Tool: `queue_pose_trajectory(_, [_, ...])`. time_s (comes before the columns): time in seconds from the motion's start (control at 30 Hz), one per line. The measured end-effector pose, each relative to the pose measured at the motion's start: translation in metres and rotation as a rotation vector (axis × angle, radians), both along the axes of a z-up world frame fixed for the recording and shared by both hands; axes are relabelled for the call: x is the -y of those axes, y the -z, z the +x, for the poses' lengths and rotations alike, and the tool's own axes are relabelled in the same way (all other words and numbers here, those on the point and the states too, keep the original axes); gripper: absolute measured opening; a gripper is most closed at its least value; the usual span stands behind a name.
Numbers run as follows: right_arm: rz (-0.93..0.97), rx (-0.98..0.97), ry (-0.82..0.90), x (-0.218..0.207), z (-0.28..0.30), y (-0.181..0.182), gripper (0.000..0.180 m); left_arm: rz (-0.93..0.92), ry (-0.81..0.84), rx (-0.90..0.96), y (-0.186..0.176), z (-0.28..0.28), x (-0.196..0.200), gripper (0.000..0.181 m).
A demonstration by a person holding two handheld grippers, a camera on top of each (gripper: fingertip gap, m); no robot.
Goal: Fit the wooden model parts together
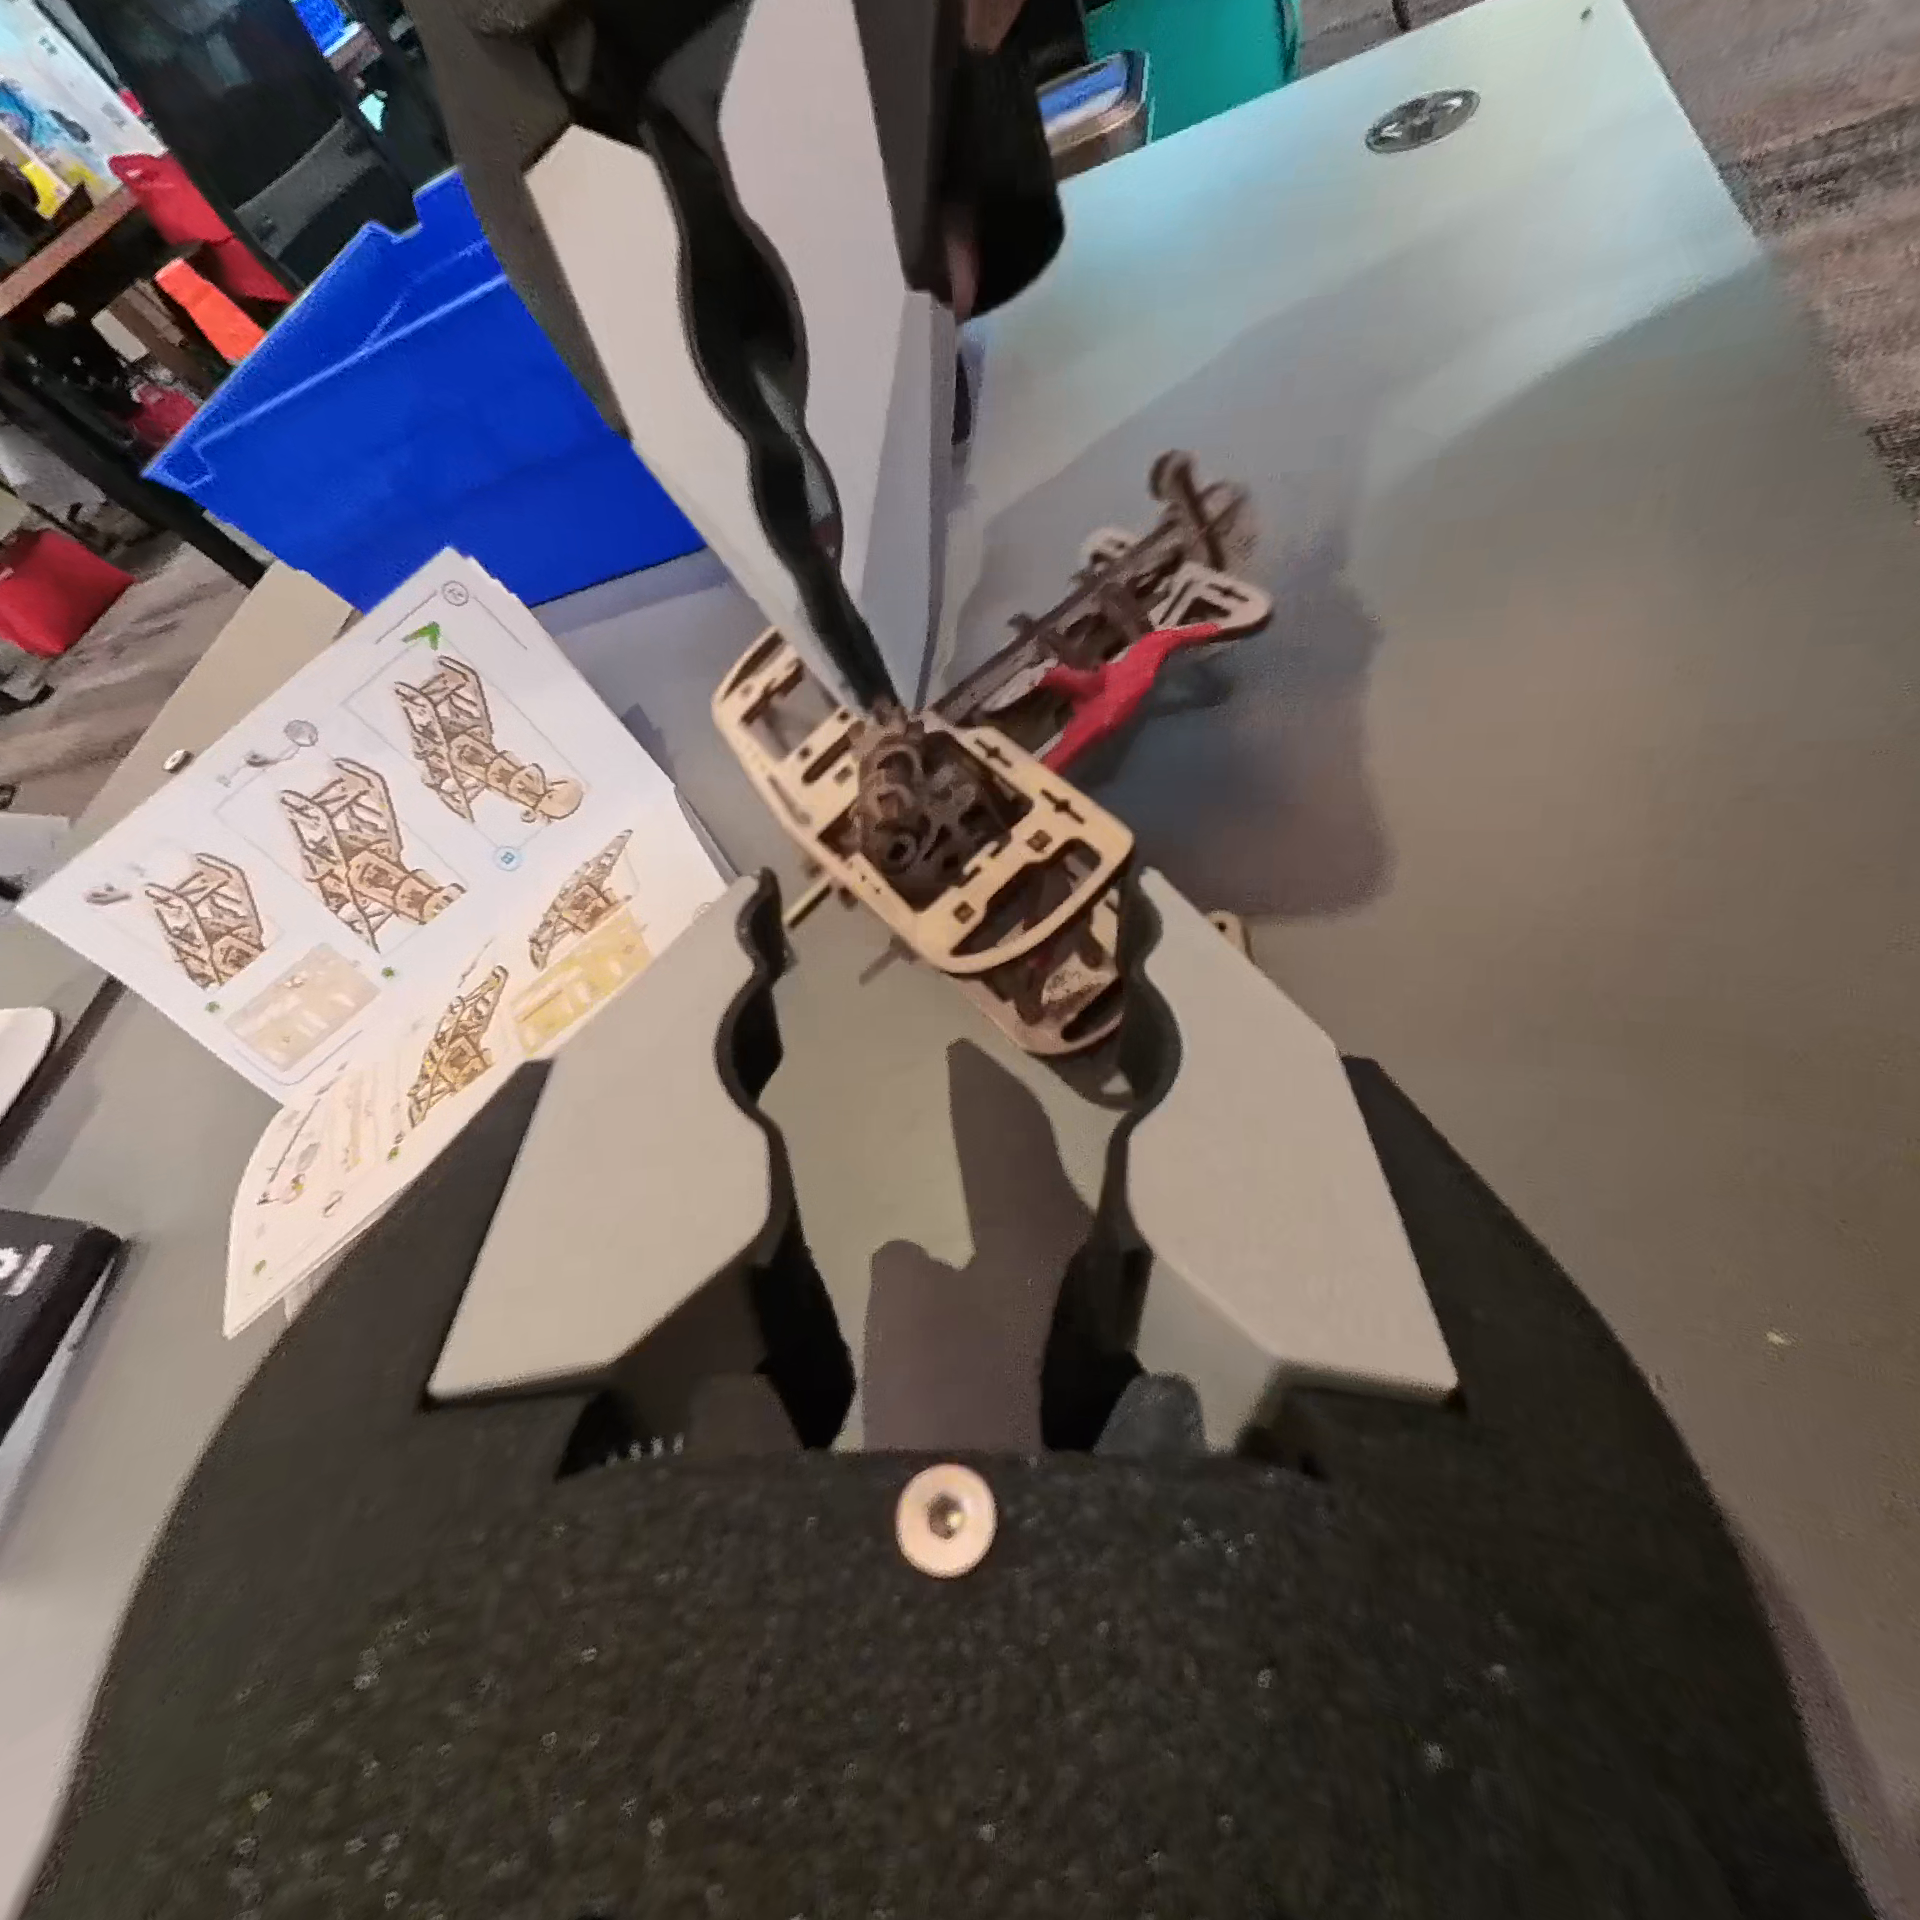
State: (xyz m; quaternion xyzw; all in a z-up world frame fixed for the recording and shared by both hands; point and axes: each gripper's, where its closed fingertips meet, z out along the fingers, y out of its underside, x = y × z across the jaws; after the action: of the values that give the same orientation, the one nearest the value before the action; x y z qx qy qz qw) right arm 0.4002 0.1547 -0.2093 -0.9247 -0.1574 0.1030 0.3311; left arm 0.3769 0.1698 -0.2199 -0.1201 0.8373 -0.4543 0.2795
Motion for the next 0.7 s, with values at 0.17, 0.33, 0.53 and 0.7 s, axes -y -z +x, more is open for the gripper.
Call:
queue_pose_trajectory(0.17, [0.012, 0.044, 0.139, -0.013, 0.013, 0.002, 0.001, -0.038, -0.075, 0.006, -0.007, 0.006, -0.010, 0.071])
queue_pose_trajectory(0.33, [0.025, 0.003, 0.210, -0.021, 0.012, 0.002, 0.000, -0.076, -0.168, -0.074, -0.004, 0.020, -0.031, 0.075])
queue_pose_trajectory(0.53, [0.046, -0.047, 0.241, -0.027, 0.004, 0.005, 0.001, -0.120, -0.039, -0.162, -0.005, 0.020, -0.035, 0.068])
queue_pose_trajectory(0.7, [0.067, -0.087, 0.278, -0.026, 0.001, 0.005, 0.001, -0.161, 0.106, -0.267, -0.006, 0.017, -0.034, 0.068])
